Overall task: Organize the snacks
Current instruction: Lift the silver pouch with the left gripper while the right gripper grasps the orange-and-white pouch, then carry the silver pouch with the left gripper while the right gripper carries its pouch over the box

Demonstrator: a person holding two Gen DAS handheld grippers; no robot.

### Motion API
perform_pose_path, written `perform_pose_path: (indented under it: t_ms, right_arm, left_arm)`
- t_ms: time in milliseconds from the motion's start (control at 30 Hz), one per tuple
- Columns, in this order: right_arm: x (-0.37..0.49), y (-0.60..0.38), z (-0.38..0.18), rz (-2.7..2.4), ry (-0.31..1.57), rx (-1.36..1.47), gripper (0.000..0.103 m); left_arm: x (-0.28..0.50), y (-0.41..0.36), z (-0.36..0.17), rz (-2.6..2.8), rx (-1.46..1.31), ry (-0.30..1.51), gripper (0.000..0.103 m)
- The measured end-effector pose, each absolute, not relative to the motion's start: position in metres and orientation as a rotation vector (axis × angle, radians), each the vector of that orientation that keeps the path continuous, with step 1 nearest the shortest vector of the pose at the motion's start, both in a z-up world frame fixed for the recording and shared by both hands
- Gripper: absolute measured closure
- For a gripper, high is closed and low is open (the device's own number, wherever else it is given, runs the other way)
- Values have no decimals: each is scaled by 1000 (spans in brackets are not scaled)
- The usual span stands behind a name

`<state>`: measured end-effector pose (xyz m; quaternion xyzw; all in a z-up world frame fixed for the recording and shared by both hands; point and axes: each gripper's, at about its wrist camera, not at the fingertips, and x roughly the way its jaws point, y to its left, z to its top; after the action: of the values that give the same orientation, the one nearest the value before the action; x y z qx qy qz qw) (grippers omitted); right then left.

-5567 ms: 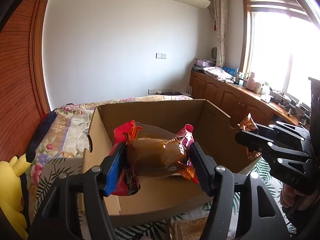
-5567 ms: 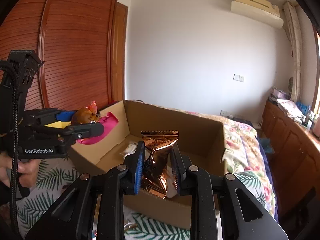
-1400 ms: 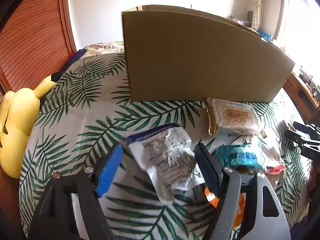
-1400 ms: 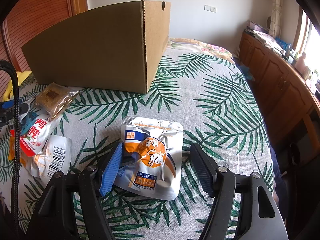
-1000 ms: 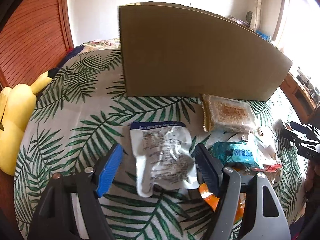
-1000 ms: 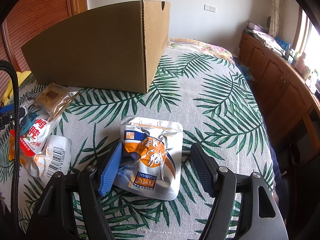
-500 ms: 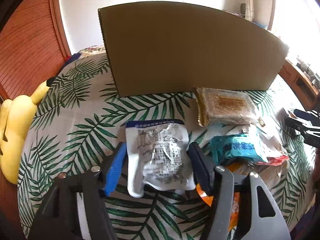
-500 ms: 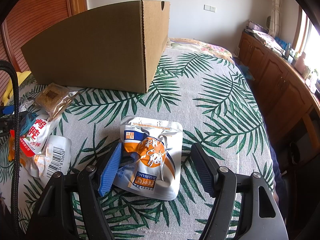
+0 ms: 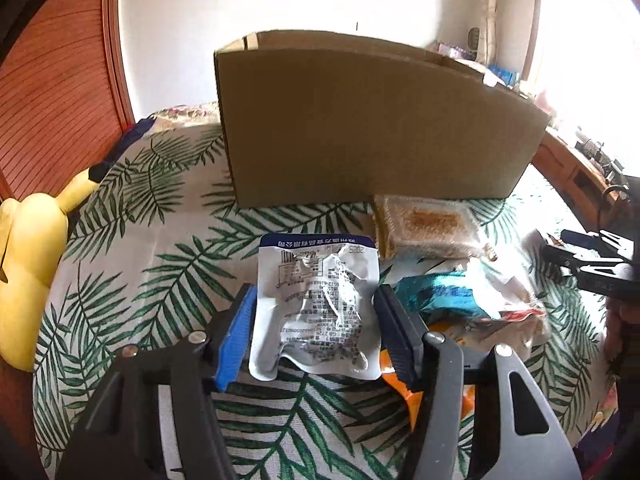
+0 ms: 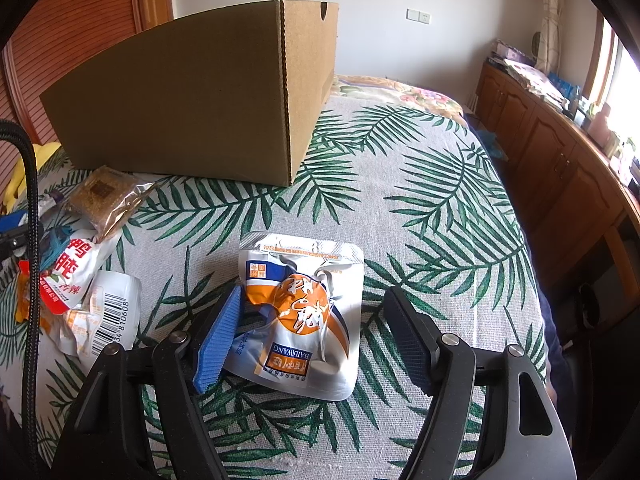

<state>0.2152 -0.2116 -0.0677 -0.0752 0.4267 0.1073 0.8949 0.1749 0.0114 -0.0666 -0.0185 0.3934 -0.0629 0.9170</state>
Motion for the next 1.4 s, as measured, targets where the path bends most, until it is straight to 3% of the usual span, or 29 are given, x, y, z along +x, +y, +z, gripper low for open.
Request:
perform_pose_path:
  t_ms: [167,400,667,733,1067,1133,1200,1400]
  right_arm:
    - [216,-212,-68,232,887,-148,28]
    - [207,-201,-64,292,873,-191,61]
    - [199,-206,-55,308,860,-167,64]
    - [196,-207,-49,315,845,-158,71]
    - [191,-201,-42,311,811,-182,75]
    - [189,-199,-39,313,800,-180,81]
    - [187,-199,-34,317,782,-181,94]
    - [188,-200,-32,319,781,-171,95]
  left_arm:
    - [171,10,-57,-159,-50,783,44]
    - [166,7,-49,-195,-56,752,44]
    - [166,1,-49,-215,-62,751,44]
    - [167,0,-49,-217,-62,749,44]
    - [167,1,-46,-221,-66,741,44]
    - [166,0,-46,-224,-66,740,44]
    - [166,-2,-45,-226,-63,738,44]
    - [165,-3,-44,-230,-65,734,44]
